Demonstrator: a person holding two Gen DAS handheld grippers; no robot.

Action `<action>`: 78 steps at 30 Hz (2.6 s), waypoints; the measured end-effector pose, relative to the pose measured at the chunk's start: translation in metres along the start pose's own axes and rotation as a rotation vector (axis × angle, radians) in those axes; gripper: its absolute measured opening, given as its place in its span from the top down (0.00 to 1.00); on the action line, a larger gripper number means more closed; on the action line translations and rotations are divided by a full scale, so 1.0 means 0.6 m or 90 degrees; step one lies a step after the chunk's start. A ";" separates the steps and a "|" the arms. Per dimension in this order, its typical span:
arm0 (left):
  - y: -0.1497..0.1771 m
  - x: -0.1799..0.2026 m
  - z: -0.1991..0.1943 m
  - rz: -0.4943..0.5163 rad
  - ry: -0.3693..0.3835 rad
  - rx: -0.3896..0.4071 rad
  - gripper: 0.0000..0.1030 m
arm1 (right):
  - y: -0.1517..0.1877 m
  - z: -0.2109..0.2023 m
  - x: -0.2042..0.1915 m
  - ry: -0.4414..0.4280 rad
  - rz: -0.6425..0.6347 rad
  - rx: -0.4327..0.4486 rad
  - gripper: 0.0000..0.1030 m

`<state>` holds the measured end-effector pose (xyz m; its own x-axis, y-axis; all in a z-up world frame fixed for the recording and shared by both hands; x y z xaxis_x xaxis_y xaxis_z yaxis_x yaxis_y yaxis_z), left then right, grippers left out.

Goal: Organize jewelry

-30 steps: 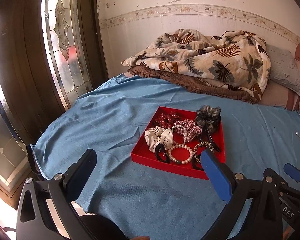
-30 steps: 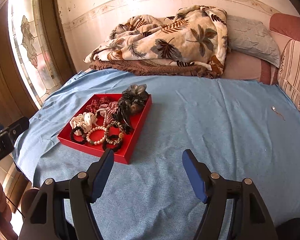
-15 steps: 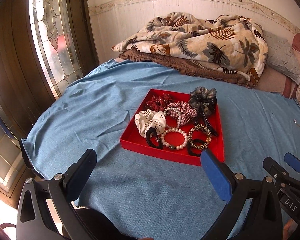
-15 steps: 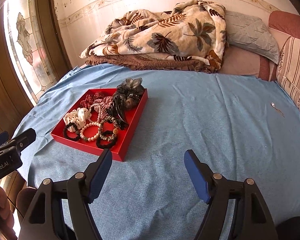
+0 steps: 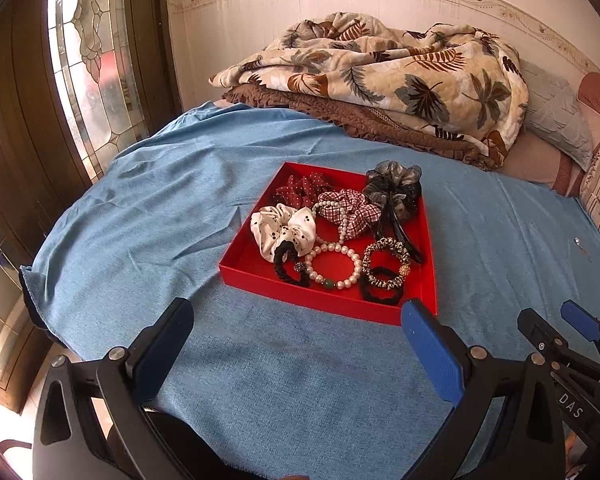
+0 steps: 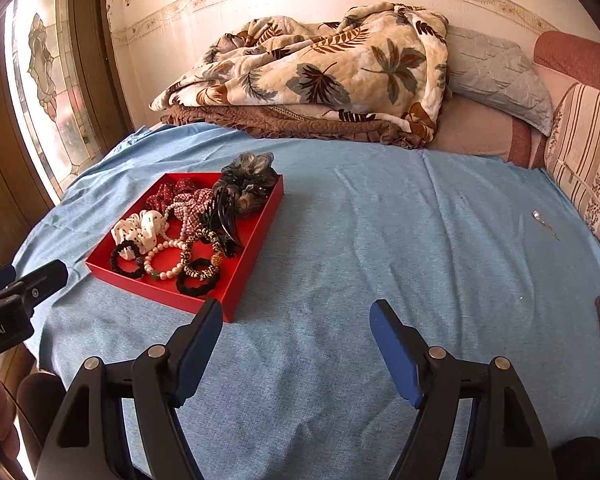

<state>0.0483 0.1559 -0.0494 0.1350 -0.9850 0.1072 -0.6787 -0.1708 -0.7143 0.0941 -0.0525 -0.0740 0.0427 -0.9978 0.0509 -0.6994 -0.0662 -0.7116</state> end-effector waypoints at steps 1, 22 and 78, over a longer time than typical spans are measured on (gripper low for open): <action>0.001 0.000 0.001 0.001 0.000 -0.001 0.00 | 0.000 0.001 -0.001 0.001 -0.002 0.000 0.22; 0.008 0.008 0.017 0.011 0.021 -0.015 0.00 | -0.001 0.008 0.006 0.028 -0.015 0.005 0.20; 0.020 0.006 0.033 0.000 0.049 -0.038 0.00 | 0.004 0.012 -0.001 0.050 -0.051 0.022 0.15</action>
<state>0.0549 0.1508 -0.0717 0.0800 -0.9836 0.1619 -0.7212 -0.1692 -0.6717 0.0973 -0.0519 -0.0807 0.0413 -0.9859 0.1623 -0.6711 -0.1477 -0.7265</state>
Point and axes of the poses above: each gripper's, at about its wrist camera, not at the fingertips, and z roughly the way its jaws point, x to its right, y to its underside, the point moved 5 cm from there along z, roughly the way its jaws point, and after that the axes turned 12 degrees about y, right-handed, at the moved point
